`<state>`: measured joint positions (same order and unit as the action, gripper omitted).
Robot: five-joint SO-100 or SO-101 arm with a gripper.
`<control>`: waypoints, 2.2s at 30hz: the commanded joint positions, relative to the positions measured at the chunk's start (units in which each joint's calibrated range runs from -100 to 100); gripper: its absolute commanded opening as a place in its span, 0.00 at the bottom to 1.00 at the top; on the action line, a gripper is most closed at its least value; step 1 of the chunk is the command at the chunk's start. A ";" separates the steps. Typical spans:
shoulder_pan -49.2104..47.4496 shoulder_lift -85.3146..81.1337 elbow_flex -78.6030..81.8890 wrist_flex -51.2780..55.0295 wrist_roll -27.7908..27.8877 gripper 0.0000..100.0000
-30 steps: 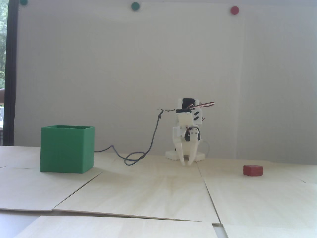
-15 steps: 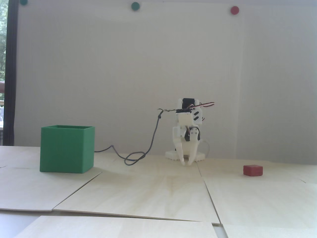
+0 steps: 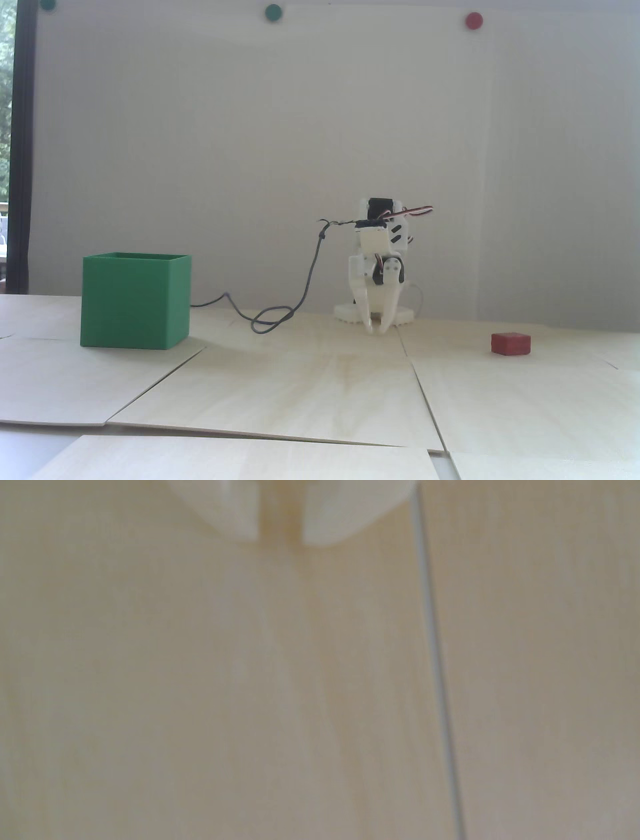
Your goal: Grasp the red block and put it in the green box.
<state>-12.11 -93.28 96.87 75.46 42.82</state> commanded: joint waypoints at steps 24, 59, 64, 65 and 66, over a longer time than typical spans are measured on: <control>-4.49 0.54 0.29 -0.84 -0.08 0.03; -24.92 105.00 -102.72 -5.14 0.07 0.18; -26.29 108.47 -102.81 -5.39 -0.08 0.18; -26.45 108.95 -102.81 -5.39 -0.13 0.18; -26.53 109.34 -102.81 -5.39 -0.13 0.18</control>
<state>-37.03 15.23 -0.98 70.22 42.56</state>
